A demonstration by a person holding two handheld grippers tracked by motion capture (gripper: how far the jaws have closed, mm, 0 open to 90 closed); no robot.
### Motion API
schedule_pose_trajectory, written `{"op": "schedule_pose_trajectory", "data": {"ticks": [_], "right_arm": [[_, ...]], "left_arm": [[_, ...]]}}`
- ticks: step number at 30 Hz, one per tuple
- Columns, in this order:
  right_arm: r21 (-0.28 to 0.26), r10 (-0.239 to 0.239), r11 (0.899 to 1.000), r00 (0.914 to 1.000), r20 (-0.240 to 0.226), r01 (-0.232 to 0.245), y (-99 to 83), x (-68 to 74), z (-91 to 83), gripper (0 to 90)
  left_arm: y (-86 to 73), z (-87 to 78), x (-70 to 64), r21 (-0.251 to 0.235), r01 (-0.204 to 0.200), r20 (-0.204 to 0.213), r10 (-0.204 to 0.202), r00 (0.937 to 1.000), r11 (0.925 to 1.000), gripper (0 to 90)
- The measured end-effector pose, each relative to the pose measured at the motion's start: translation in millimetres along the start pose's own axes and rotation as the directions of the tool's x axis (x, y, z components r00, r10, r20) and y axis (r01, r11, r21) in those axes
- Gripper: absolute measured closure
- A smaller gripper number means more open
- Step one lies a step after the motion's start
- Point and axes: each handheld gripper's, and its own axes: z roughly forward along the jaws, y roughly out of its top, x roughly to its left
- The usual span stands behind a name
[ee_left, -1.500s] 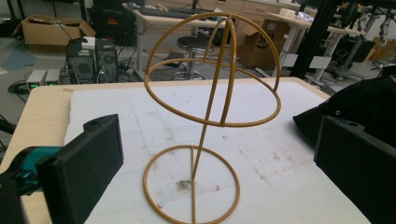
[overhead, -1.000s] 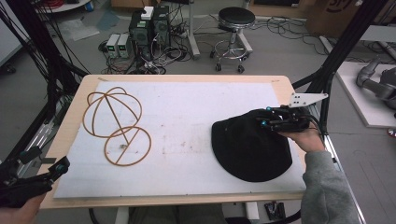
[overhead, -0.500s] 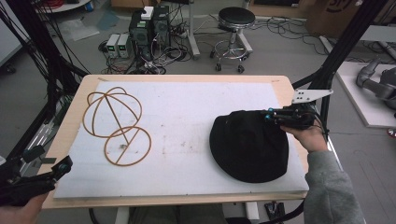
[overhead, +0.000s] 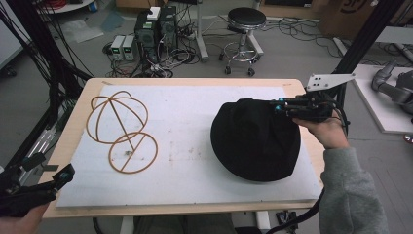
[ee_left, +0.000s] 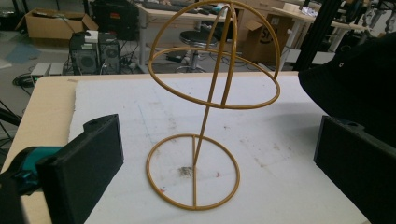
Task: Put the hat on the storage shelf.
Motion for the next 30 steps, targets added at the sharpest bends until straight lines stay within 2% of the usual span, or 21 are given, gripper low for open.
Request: {"op": "schedule_pose_trajectory", "data": {"ticks": [11, 20, 22, 23, 27, 28, 30], "right_arm": [[-0.025, -0.038, 0.999, 0.998, -0.05, 0.036, 43.9, 6.7, 16.4, 89.1], [-0.043, -0.055, 0.998, 0.9967, -0.06, 0.052, 68.2, 8.9, 35.9, 89.1], [-0.044, -0.064, 0.997, 0.9951, -0.076, 0.061, 79.0, 11.8, 42.4, 89.1], [-0.044, -0.064, 0.997, 0.9951, -0.076, 0.061, 79.0, 11.8, 42.4, 89.1], [-0.046, -0.084, 0.996, 0.9933, -0.08, 0.08, 95.2, 16.1, 47.8, 89.1], [-0.05, -0.09, 0.995, 0.9924, -0.084, 0.086, 104.1, 18.4, 49.7, 89.1], [-0.054, -0.096, 0.994, 0.9913, -0.09, 0.092, 108.8, 19.5, 50.8, 89.1]], "left_arm": [[-4.0, -3.8, -3.3, 0.011, 0.002, -0.002, -0.002, 1.0, 0.9999, 1.8], [-8.4, -18.2, -3.2, 0.013, 0.005, -0.024, -0.005, 0.9997, 0.9999, 1.8], [-10.2, -20.7, -3.9, 0.012, 0.012, -0.03, -0.012, 0.9995, 0.9999, 1.8], [-11.2, -21.7, -4.2, 0.016, 0.011, -0.03, -0.011, 0.9995, 0.9998, 1.8], [-14.6, -27.6, -7.0, 0.028, 0.011, -0.039, -0.01, 0.9992, 0.9996, 1.8], [-15.4, -29.3, -7.6, 0.026, 0.012, -0.04, -0.011, 0.9991, 0.9996, 1.8], [-16.8, -33.0, -8.6, 0.028, 0.013, -0.046, -0.012, 0.9989, 0.9995, 1.8]]}}
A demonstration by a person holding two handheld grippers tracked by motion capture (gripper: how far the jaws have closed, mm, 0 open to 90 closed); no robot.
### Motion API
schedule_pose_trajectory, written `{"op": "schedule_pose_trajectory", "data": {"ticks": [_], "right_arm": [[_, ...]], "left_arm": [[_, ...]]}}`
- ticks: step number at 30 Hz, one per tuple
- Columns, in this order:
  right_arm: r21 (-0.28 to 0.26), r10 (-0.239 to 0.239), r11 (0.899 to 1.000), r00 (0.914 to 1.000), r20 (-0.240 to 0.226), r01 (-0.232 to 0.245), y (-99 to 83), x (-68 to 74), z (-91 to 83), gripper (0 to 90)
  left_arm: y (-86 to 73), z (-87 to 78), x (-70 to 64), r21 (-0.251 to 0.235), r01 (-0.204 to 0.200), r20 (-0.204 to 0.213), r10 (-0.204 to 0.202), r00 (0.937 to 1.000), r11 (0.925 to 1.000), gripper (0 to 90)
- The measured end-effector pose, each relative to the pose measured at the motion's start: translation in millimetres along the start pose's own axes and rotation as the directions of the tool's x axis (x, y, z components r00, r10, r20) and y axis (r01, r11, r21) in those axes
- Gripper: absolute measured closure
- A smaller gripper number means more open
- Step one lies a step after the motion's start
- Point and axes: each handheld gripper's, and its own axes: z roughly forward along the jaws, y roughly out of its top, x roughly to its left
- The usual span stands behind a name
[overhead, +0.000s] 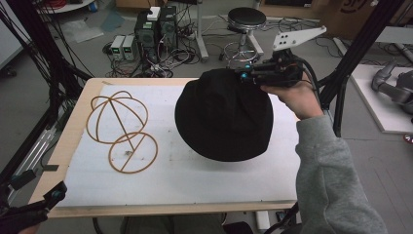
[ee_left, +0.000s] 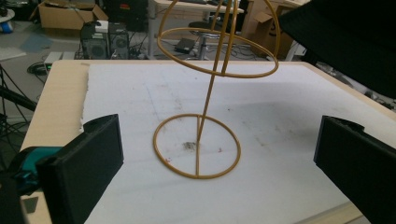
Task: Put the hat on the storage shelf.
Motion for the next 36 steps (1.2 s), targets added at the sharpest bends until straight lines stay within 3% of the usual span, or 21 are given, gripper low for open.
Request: {"op": "schedule_pose_trajectory", "data": {"ticks": [6, 11, 16, 19, 24, 28, 30, 33, 36], "right_arm": [[-0.018, -0.022, 1.0, 0.9998, -0.005, 0.022, 26.0, 3.1, 7.3, 89.1], [-0.058, -0.041, 0.998, 0.9984, -0.039, 0.038, 54.8, 10.4, 14.4, 89.1], [-0.059, -0.062, 0.997, 0.9958, -0.068, 0.058, 72.2, 21.4, 28.6, 89.1], [-0.07, -0.078, 0.995, 0.9904, -0.114, 0.07, 87.3, 30.8, 49.5, 89.1], [-0.075, -0.105, 0.993, 0.983, -0.151, 0.094, 100.1, 38.8, 73.5, 89.1], [-0.085, -0.12, 0.991, 0.9713, -0.205, 0.105, 113.3, 47.7, 109.6, 89.0], [-0.084, -0.124, 0.991, 0.9686, -0.216, 0.108, 115.4, 49.5, 116.2, 89.0], [-0.091, -0.133, 0.989, 0.9589, -0.251, 0.113, 122.8, 55.8, 142.6, 89.0], [-0.085, -0.134, 0.99, 0.9533, -0.271, 0.115, 125.1, 58.9, 156.4, 89.0]], "left_arm": [[-3.9, -10.6, -3.3, 0.0, -0.002, -0.008, 0.002, 1.0, 1.0, 1.8], [-7.1, -21.9, -4.7, -0.004, 0.002, -0.019, -0.002, 0.9998, 1.0, 1.8], [-11.2, -32.6, -8.7, -0.003, 0.01, -0.047, -0.01, 0.9989, 0.9999, 1.8], [-13.5, -40.4, -10.9, -0.007, 0.01, -0.054, -0.011, 0.9985, 0.9999, 1.8], [-19.3, -55.3, -12.6, -0.008, 0.018, -0.078, -0.019, 0.9968, 0.9998, 1.8], [-25.6, -67.3, -14.7, -0.002, 0.026, -0.104, -0.026, 0.9943, 0.9997, 1.8], [-28.7, -74.0, -15.8, 0.014, 0.029, -0.143, -0.027, 0.9893, 0.9995, 1.8], [-34.4, -85.7, -17.2, 0.016, 0.043, -0.164, -0.04, 0.9857, 0.9989, 1.8], [-39.2, -96.2, -19.7, 0.019, 0.051, -0.186, -0.047, 0.9815, 0.9985, 1.8]]}}
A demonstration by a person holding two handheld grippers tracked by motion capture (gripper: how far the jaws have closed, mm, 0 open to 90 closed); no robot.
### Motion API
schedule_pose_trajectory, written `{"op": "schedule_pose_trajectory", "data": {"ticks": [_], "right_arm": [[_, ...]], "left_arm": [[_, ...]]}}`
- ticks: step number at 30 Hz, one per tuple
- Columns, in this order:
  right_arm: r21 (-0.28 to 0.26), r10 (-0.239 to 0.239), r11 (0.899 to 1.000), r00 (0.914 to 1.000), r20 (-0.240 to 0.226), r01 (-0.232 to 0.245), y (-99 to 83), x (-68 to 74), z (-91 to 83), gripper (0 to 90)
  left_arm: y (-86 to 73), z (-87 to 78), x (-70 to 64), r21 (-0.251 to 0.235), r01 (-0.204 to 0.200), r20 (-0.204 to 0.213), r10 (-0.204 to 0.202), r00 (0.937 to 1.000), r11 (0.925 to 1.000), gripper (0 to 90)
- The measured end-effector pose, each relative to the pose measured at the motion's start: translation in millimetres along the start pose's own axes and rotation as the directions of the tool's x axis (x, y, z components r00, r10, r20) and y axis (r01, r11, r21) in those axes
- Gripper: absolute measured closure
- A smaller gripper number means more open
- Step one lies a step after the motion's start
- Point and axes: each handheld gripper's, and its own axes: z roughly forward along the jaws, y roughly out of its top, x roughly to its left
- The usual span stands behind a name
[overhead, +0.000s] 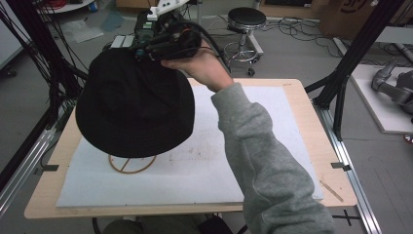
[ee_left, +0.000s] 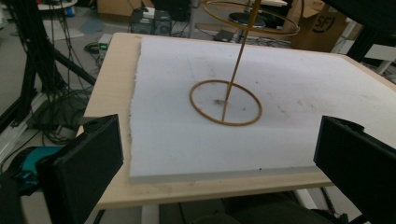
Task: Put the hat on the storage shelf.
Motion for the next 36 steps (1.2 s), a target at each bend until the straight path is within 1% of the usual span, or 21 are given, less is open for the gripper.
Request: {"op": "schedule_pose_trajectory", "data": {"ticks": [1, 2, 3, 4, 7, 8, 9, 11, 13, 15, 18, 19, 22, 24, 25, 29, 32, 33, 34, 35, 36], "right_arm": [[0.011, 0.001, 1.0, 0.9999, -0.017, 0.0, 0.8, -1.3, 14.0, 89.0], [0.011, 0.001, 1.0, 0.9999, -0.017, 0.0, 0.8, -1.3, 14.0, 89.0], [0.03, -0.007, 1.0, 0.9995, -0.032, 0.008, 1.2, -1.7, 28.8, 89.0], [0.03, -0.007, 1.0, 0.9995, -0.032, 0.008, 1.2, -1.7, 28.8, 89.0], [0.058, -0.018, 0.998, 0.9988, -0.045, 0.02, 1.1, -1.5, 50.5, 89.0], [0.067, -0.015, 0.998, 0.9985, -0.052, 0.019, 0.4, -1.4, 63.6, 89.0], [0.067, -0.015, 0.998, 0.9985, -0.052, 0.019, 0.4, -1.4, 63.6, 89.0], [0.072, -0.017, 0.997, 0.9985, -0.052, 0.021, -1.0, -2.1, 74.9, 89.0], [0.064, -0.003, 0.998, 0.9984, -0.056, 0.007, -5.4, -4.5, 88.9, 88.9], [0.071, 0.004, 0.997, 0.9983, -0.058, 0.0, -6.9, -5.1, 92.5, 88.9], [0.084, 0.019, 0.996, 0.9991, -0.037, -0.016, -11.1, -8.9, 101.8, 88.9], [0.103, 0.018, 0.995, 0.9991, -0.039, -0.014, -16.2, -9.7, 109.7, 88.9], [0.124, 0.031, 0.992, 0.9988, -0.039, -0.026, -22.0, -9.4, 116.6, 88.8], [0.143, 0.031, 0.989, 0.9989, -0.036, -0.025, -28.5, -10.5, 123.0, 88.8], [0.16, 0.041, 0.987, 0.9984, -0.038, -0.035, -35.0, -10.3, 128.3, 88.7], [0.14, 0.064, 0.988, 0.9974, -0.034, -0.058, -44.2, -12.0, 132.1, 88.6], [0.145, 0.076, 0.987, 0.9965, -0.033, -0.071, -46.6, -11.7, 133.2, 86.9], [0.144, 0.074, 0.987, 0.9966, -0.035, -0.069, -46.1, -10.9, 133.0, 84.6], [0.135, 0.072, 0.989, 0.9966, -0.039, -0.066, -45.5, -10.5, 132.7, 77.2], [0.123, 0.085, 0.989, 0.996, -0.029, -0.081, -44.0, -9.6, 130.7, 65.9], [0.123, 0.085, 0.989, 0.996, -0.029, -0.081, -44.0, -9.6, 130.7, 65.9]], "left_arm": [[-1.5, -2.9, -0.5, 0.004, 0.001, -0.006, -0.001, 1.0, 1.0, 1.7], [-2.9, -5.5, -0.9, 0.01, 0.003, -0.013, -0.002, 0.9999, 0.9999, 1.7], [-4.3, -8.0, -1.2, 0.012, 0.004, -0.019, -0.004, 0.9998, 0.9999, 1.8], [-5.8, -10.2, -1.6, 0.014, 0.005, -0.022, -0.005, 0.9997, 0.9999, 1.8], [-10.6, -15.3, -2.1, 0.029, 0.011, -0.033, -0.01, 0.9994, 0.9995, 1.8], [-12.1, -16.8, -1.9, 0.033, 0.012, -0.036, -0.011, 0.9993, 0.9994, 1.8], [-13.3, -17.9, -1.7, 0.036, 0.015, -0.04, -0.014, 0.9991, 0.9993, 1.8], [-15.0, -20.3, -1.6, 0.04, 0.017, -0.041, -0.016, 0.999, 0.999, 1.8], [-16.1, -22.3, -1.6, 0.043, 0.017, -0.044, -0.015, 0.9989, 0.999, 1.8], [-16.6, -23.9, -1.6, 0.037, 0.022, -0.048, -0.02, 0.9986, 0.9991, 1.8], [-16.5, -24.1, -1.9, 0.037, 0.022, -0.045, -0.02, 0.9988, 0.9991, 1.8], [-16.4, -23.5, -2.0, 0.041, 0.019, -0.045, -0.017, 0.9989, 0.999, 1.8], [-16.2, -21.2, -1.5, 0.044, 0.021, -0.041, -0.019, 0.999, 0.9988, 1.8], [-15.9, -20.0, -1.1, 0.045, 0.022, -0.038, -0.02, 0.9991, 0.9988, 1.8], [-15.6, -19.4, -0.7, 0.044, 0.021, -0.036, -0.019, 0.9992, 0.9988, 1.8], [-14.6, -16.0, 0.5, 0.046, 0.021, -0.031, -0.019, 0.9993, 0.9987, 1.8], [-13.7, -12.7, 0.1, 0.049, 0.018, -0.023, -0.016, 0.9996, 0.9986, 1.8], [-13.2, -11.9, -0.2, 0.05, 0.015, -0.023, -0.014, 0.9997, 0.9986, 1.8], [-12.7, -11.1, -0.7, 0.05, 0.014, -0.019, -0.013, 0.9997, 0.9986, 1.8], [-12.3, -10.5, -1.0, 0.05, 0.013, -0.02, -0.012, 0.9997, 0.9987, 1.8], [-12.1, -10.1, -1.2, 0.046, 0.013, -0.022, -0.012, 0.9997, 0.9989, 1.8]]}}
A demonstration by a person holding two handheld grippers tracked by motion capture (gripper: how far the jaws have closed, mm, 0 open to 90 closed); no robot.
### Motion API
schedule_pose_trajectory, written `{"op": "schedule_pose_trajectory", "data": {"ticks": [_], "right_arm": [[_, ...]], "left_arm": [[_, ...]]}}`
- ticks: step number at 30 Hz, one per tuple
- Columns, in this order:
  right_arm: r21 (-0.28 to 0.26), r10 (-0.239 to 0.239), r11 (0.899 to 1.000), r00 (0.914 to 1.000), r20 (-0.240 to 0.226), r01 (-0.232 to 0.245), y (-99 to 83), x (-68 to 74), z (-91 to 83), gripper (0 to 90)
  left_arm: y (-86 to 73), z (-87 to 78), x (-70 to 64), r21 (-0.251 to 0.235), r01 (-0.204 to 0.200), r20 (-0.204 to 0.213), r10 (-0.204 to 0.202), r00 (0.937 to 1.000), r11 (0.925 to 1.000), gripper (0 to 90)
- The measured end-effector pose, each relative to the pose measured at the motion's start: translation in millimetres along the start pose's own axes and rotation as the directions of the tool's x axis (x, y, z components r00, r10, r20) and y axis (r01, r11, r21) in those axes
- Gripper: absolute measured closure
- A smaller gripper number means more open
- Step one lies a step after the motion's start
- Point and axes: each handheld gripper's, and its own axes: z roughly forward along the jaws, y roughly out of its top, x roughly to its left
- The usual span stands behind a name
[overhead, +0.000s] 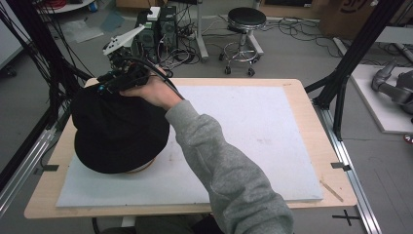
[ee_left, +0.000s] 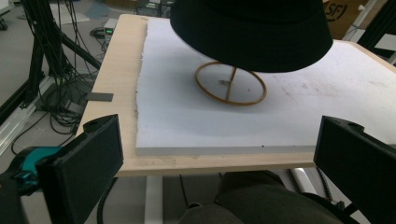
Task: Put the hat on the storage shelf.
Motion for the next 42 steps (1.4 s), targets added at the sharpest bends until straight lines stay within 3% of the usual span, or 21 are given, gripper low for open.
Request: {"op": "schedule_pose_trajectory", "data": {"ticks": [1, 2, 3, 4, 5, 6, 11, 12, 13, 14, 20, 25, 29, 32, 36, 40, 42], "right_arm": [[0.001, -0.007, 1.0, 0.9997, 0.025, 0.007, -0.3, 1.8, -1.4, 50.0], [0.001, -0.007, 1.0, 0.9997, 0.025, 0.007, -0.3, 1.8, -1.4, 50.0], [0.005, 0.035, 0.999, 0.9987, 0.036, -0.035, -1.5, -0.5, -2.9, 35.9], [0.005, 0.035, 0.999, 0.9987, 0.036, -0.035, -1.5, -0.5, -2.9, 35.9], [0.005, 0.046, 0.999, 0.9983, 0.037, -0.046, -2.4, -1.9, -4.7, 32.5], [0.001, 0.067, 0.998, 0.9963, 0.053, -0.067, -4.6, -3.4, -9.0, 23.4], [0.02, 0.108, 0.994, 0.9915, 0.072, -0.11, -9.9, -6.7, -19.3, 10.5], [0.027, 0.111, 0.993, 0.9875, 0.112, -0.115, -14.0, -7.9, -26.3, 10.6], [0.027, 0.111, 0.993, 0.9875, 0.112, -0.115, -14.0, -7.9, -26.3, 10.6], [0.034, 0.125, 0.991, 0.9807, 0.15, -0.132, -18.7, -9.0, -34.4, 10.5], [-0.013, 0.144, 0.989, 0.9746, 0.171, -0.144, -38.5, -13.7, -60.5, 10.5], [-0.03, 0.165, 0.986, 0.9583, 0.233, -0.162, -57.8, -16.4, -90.3, 10.5], [-0.041, 0.185, 0.983, 0.9417, 0.281, -0.181, -74.9, -18.3, -116.6, 10.6], [-0.036, 0.206, 0.978, 0.922, 0.328, -0.206, -85.3, -18.6, -138.2, 10.6], [-0.102, 0.221, 0.975, 0.9132, 0.343, -0.197, -101.5, -16.9, -169.8, 10.5], [-0.1, 0.251, 0.968, 0.8841, 0.394, -0.23, -117.9, -17.2, -193.5, 10.6], [-0.119, 0.255, 0.967, 0.8775, 0.406, -0.225, -126.5, -15.5, -205.0, 10.5]], "left_arm": [[0.3, 0.2, -0.2, -0.004, 0.0, -0.001, 0.0, 1.0, 1.0, 1.8], [0.6, 0.2, -0.4, -0.006, -0.002, 0.001, 0.002, 1.0, 1.0, 1.8], [1.0, 0.4, -0.7, -0.008, -0.005, 0.001, 0.005, 1.0, 1.0, 1.8], [1.4, 0.8, -1.1, -0.009, -0.006, 0.004, 0.007, 1.0, 0.9999, 1.8], [2.0, 1.0, -1.5, -0.007, -0.009, 0.004, 0.009, 1.0, 0.9999, 1.8], [2.4, 1.7, -1.9, -0.009, -0.01, 0.006, 0.01, 0.9999, 0.9999, 1.8], [5.2, 8.5, -3.9, -0.005, -0.02, 0.019, 0.02, 0.9996, 0.9998, 1.8], [6.0, 10.5, -4.2, -0.003, -0.022, 0.021, 0.022, 0.9995, 0.9998, 1.8], [6.8, 12.7, -4.6, -0.003, -0.024, 0.027, 0.024, 0.9993, 0.9997, 1.8], [7.7, 15.0, -4.8, -0.001, -0.028, 0.031, 0.028, 0.9991, 0.9996, 1.8], [16.4, 30.4, -6.3, -0.006, -0.041, 0.059, 0.041, 0.9974, 0.9992, 1.8], [26.3, 47.3, -10.1, -0.013, -0.058, 0.098, 0.059, 0.9934, 0.9982, 1.8], [33.3, 63.3, -12.8, -0.014, -0.071, 0.132, 0.072, 0.9887, 0.9974, 1.8], [38.3, 74.9, -15.4, -0.014, -0.079, 0.151, 0.081, 0.9853, 0.9967, 1.8], [44.0, 86.6, -18.4, -0.017, -0.092, 0.173, 0.093, 0.9806, 0.9957, 1.8], [49.6, 99.6, -23.2, -0.013, -0.111, 0.181, 0.112, 0.9771, 0.9937, 1.8], [52.7, 105.2, -25.2, -0.015, -0.119, 0.191, 0.12, 0.9743, 0.9928, 1.8]]}}
